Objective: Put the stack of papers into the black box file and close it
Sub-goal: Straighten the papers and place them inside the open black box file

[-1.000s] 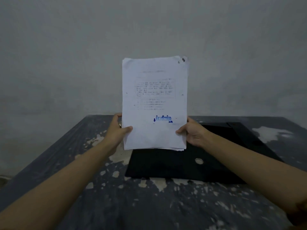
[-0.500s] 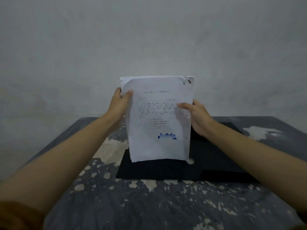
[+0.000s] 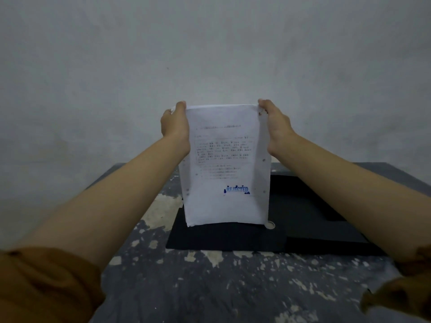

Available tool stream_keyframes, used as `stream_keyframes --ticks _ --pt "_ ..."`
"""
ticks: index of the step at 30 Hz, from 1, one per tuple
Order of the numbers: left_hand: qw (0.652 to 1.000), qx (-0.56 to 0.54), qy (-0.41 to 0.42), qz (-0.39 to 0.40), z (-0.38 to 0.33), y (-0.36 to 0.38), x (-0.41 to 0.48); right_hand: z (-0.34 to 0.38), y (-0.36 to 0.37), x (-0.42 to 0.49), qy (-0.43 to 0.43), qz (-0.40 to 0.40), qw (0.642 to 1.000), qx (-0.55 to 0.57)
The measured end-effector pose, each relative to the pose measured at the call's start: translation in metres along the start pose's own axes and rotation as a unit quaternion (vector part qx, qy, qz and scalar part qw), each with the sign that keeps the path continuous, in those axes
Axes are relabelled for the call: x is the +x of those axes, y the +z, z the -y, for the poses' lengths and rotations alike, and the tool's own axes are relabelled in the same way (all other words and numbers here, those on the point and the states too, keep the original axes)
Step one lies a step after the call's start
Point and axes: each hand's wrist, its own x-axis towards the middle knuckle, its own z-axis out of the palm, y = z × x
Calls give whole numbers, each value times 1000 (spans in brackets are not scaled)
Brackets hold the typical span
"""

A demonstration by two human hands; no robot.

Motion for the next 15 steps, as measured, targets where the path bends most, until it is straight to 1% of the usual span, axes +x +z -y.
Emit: stream_keyframes --ticks 3,6,8,11,12,15 --pt "1000 4 3 -12 -2 2 1 0 -1 3 -5 0 1000 -6" --pt "1000 9 12 7 1 0 1 -4 -5 5 -21 6 999 -29" --pt "998 42 22 28 10 -5 -1 -14 -12 6 -23 19 998 -60" --pt "989 114 71 64 36 -17 -6 -42 -25 3 -20 61 994 -87" --pt "986 125 75 80 48 -22 -7 -53 -31 2 -15 69 993 -96" --pt "982 138 32 125 84 -38 -14 -86 -46 -3 13 81 989 -121"
